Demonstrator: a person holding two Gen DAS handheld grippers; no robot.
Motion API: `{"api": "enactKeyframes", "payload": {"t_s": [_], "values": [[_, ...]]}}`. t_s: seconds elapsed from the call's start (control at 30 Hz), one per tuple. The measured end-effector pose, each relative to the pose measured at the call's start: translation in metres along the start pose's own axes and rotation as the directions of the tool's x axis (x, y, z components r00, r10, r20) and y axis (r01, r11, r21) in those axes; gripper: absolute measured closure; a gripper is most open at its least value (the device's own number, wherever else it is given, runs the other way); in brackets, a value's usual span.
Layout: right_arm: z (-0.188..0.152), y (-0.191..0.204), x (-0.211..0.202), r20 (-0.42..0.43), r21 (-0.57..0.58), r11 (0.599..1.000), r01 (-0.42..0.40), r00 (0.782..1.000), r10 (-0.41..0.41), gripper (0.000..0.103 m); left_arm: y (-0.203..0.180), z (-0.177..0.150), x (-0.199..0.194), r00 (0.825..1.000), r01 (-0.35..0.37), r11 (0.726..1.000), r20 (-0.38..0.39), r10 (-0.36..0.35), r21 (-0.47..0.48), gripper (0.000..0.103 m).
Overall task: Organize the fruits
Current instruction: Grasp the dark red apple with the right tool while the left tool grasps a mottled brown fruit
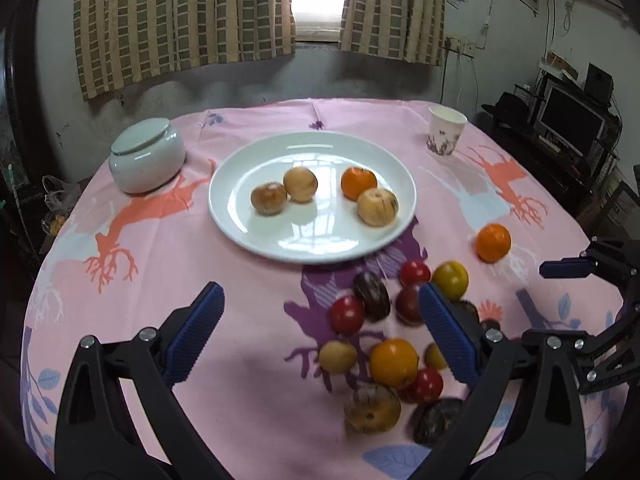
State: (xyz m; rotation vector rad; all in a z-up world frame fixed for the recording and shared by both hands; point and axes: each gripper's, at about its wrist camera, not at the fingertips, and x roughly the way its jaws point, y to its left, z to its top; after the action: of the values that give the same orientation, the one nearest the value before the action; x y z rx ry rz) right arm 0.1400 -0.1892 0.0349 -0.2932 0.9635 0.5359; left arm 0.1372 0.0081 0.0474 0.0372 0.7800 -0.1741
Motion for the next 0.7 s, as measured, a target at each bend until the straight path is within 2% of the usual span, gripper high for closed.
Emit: {"api": "enactKeyframes", "payload": {"t_s": [0.07, 0.17, 0.27, 0.33, 0.4, 0.53, 0.67, 0.7], "values": [[-0.014, 0.004, 0.002, -0.021, -0.03, 0.999, 0.018, 1.0, -0.019, 0.031, 0.0, -0.012, -0.001, 1.0, 0.005, 1.0, -0.005, -0.005, -0.008, 0.004], [-0.025, 0.012, 0.002, -0.034, -0.077, 0.997, -0.022, 0.999, 0.02, 0.031, 0.006, -0.022, -0.001, 0.999, 0.029, 0.999, -0.022, -0.03, -0.031, 0.004], [-0.031, 0.02, 0.002, -0.057, -0.119, 0.993, -0.02, 0.998, 0.013, 0.03, 0.013, -0.026, -0.001, 0.998, 0.056, 0.998, -0.04, -0.057, -0.036, 0.004], [-0.035, 0.023, 0.004, -0.074, -0.14, 0.99, -0.014, 0.997, 0.004, 0.031, 0.017, -0.031, 0.002, 0.993, 0.089, 0.994, -0.074, -0.093, -0.055, 0.004], [-0.038, 0.026, 0.01, -0.091, -0.151, 0.988, -0.017, 0.996, 0.003, 0.031, 0.013, -0.036, 0.005, 0.987, 0.101, 0.995, -0.121, -0.102, -0.013, 0.004], [-0.041, 0.03, 0.027, -0.128, -0.166, 0.986, -0.023, 0.992, 0.001, 0.044, 0.005, -0.042, -0.005, 0.996, 0.058, 0.993, -0.076, -0.051, 0.105, 0.004], [-0.041, 0.033, 0.034, -0.124, -0.184, 0.983, -0.001, 0.992, -0.022, 0.061, 0.004, -0.045, 0.001, 0.994, 0.068, 0.991, -0.096, -0.057, 0.116, 0.004], [-0.041, 0.033, 0.033, -0.113, -0.19, 0.982, 0.009, 0.993, -0.031, 0.062, 0.003, -0.046, 0.003, 0.993, 0.063, 0.99, -0.104, -0.05, 0.125, 0.004]]}}
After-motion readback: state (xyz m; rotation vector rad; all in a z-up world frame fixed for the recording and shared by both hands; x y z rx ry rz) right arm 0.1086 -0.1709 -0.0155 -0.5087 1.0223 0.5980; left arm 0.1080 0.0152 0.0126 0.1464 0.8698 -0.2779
